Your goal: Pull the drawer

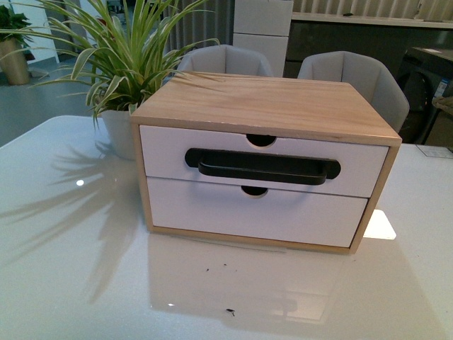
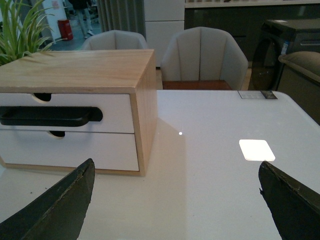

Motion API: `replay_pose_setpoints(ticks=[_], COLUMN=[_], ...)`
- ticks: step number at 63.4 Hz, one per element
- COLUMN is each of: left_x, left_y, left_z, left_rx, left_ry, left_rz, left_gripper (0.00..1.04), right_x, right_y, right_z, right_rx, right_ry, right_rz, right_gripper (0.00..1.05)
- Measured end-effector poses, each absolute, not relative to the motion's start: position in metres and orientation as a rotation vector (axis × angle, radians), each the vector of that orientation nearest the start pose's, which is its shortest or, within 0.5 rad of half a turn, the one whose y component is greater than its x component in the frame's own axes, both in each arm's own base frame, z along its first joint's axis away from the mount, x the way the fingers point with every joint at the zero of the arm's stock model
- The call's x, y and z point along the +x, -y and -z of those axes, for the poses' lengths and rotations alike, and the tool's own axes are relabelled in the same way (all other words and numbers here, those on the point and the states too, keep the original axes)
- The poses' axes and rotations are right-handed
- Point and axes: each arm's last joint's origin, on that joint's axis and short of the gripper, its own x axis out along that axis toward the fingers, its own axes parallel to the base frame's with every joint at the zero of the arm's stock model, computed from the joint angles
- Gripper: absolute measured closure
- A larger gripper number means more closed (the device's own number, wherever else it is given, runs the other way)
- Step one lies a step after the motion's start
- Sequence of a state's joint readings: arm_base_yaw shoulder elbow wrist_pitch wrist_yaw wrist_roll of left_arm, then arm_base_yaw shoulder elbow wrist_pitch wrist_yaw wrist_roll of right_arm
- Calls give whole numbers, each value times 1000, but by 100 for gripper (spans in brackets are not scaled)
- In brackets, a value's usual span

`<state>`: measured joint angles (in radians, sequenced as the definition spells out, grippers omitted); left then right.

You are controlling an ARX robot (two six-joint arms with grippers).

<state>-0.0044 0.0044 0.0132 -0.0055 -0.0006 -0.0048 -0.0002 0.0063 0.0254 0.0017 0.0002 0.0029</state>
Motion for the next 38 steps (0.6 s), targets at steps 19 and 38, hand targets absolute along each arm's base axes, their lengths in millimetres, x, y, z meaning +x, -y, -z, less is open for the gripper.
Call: replay_pose_setpoints(ticks=[19,38], left_x=[97,97], left_y=[0,0], left_z=[-167,-167], left_rx=[-5,-5], left_ry=[3,3], left_rz=[4,4], left_gripper=[7,7], right_x=[96,96], right_y=[0,0], right_z=[-172,-172], right_rx=[3,3], right_ry=[21,21], right_rz=[0,0], right_gripper=[9,9])
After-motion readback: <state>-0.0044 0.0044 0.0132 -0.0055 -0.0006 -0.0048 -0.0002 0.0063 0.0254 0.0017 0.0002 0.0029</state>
